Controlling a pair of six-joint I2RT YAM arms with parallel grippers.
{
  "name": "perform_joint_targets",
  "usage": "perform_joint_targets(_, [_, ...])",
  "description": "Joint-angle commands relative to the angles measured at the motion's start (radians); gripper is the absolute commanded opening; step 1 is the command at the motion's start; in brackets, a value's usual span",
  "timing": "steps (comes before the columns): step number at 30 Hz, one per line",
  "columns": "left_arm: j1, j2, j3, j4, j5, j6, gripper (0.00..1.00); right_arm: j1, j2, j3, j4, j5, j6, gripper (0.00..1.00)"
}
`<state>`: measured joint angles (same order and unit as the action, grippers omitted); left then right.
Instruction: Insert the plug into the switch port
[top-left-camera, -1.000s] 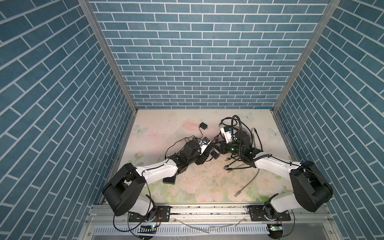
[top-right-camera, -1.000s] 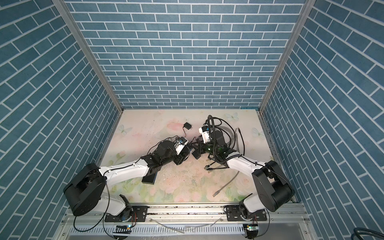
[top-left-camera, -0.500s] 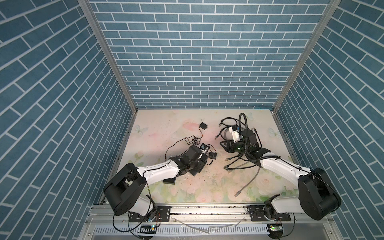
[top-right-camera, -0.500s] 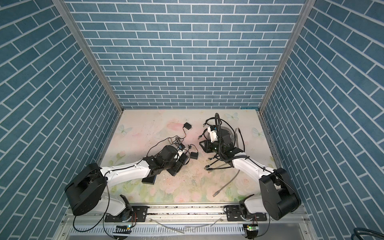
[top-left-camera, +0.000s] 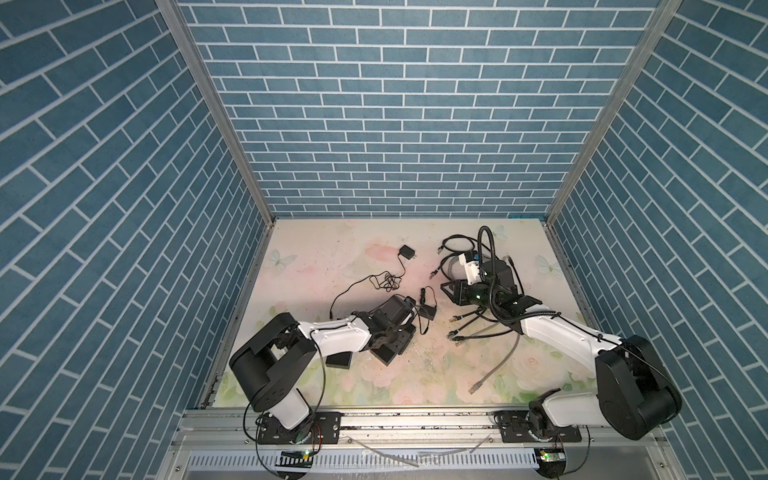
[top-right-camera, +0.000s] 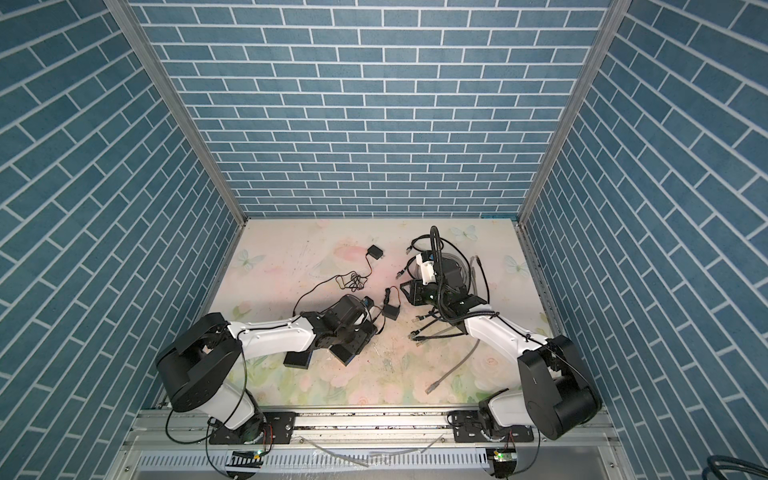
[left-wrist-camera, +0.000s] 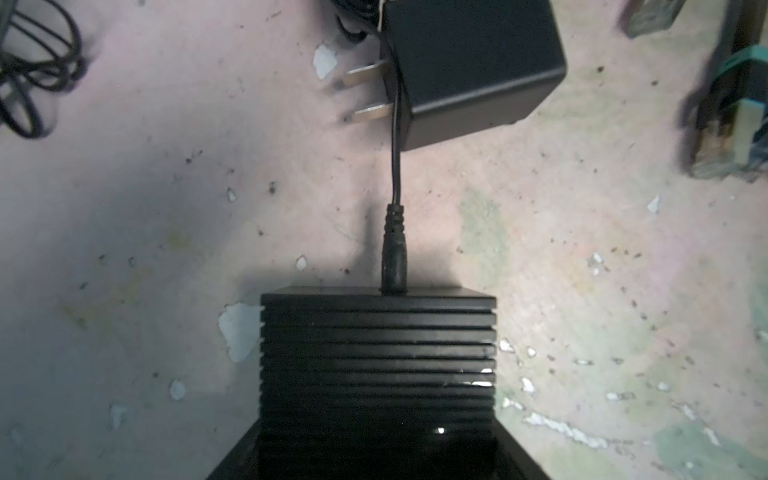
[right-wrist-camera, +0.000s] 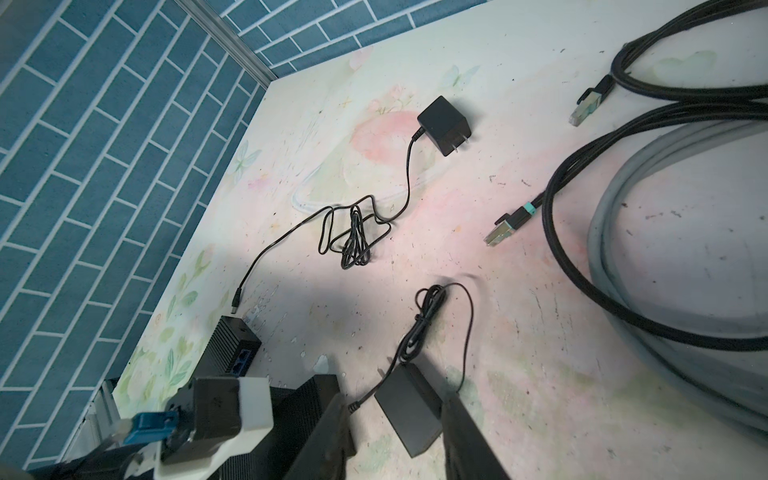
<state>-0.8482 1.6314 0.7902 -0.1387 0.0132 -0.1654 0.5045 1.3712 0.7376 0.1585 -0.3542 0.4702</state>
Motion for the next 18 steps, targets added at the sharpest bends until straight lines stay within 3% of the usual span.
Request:
perform_joint_targets(1, [-0.009, 0.074, 0.029, -0.037, 0.076, -0.011, 0.69, -0.001, 0.006, 0.034, 0.018, 0.019, -0.015, 0.38])
perform_joint_targets(18, [-0.009, 0.05, -0.011, 0.02, 0.07, -0.015, 0.75, -0.001, 0.023, 0.035, 0.014, 0.034, -0.019, 0.4])
